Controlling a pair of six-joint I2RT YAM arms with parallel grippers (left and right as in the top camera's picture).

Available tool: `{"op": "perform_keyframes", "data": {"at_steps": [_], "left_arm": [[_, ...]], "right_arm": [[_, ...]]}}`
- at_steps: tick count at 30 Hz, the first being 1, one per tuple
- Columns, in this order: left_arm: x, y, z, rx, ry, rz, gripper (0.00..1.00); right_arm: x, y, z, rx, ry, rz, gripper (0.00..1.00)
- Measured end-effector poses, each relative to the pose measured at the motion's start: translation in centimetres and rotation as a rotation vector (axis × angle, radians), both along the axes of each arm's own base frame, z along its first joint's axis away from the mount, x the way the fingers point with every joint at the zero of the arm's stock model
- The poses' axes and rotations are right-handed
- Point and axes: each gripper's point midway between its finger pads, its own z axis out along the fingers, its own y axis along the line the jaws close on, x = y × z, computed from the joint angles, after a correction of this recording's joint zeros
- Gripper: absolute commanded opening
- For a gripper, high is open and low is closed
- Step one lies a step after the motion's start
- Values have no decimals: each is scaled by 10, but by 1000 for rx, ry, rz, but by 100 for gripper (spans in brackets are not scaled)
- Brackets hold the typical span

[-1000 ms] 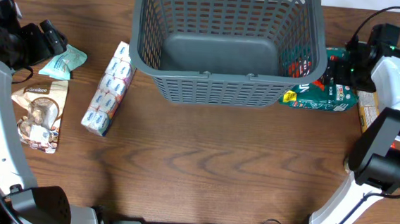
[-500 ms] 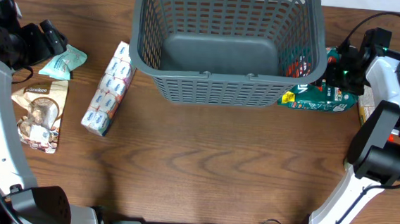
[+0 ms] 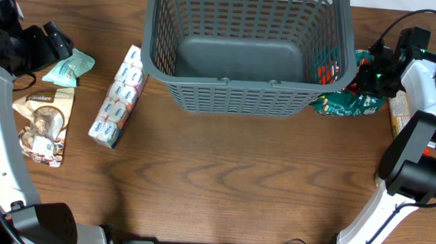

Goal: Pack container
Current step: 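Grasp the Nescafé pouch with right gripper and lift it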

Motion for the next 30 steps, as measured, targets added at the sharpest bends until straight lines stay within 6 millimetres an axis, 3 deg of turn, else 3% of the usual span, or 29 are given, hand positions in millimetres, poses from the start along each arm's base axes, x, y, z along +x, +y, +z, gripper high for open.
{"op": "perform_keyframes", "data": {"at_steps": [11, 14, 17, 19, 22, 30], "left_arm": [[0, 0, 0, 0, 0, 0, 98], [0, 0, 0, 0, 0, 0, 99], [0, 0, 0, 0, 0, 0, 99], [0, 0, 0, 0, 0, 0, 99], [0, 0, 0, 0, 0, 0, 99], [0, 0, 0, 0, 0, 0, 99]], "right_arm": [[-3, -2, 5, -7, 3, -26, 1], [-10, -5, 13, -39, 11, -37, 1], [-19, -15, 33, -105, -2, -66, 2], [-21, -21, 59, -147, -48, -90, 1], [-23, -26, 113, -201, -162, -118, 1], [-61, -20, 286, -311, -546, -170, 2]]}}
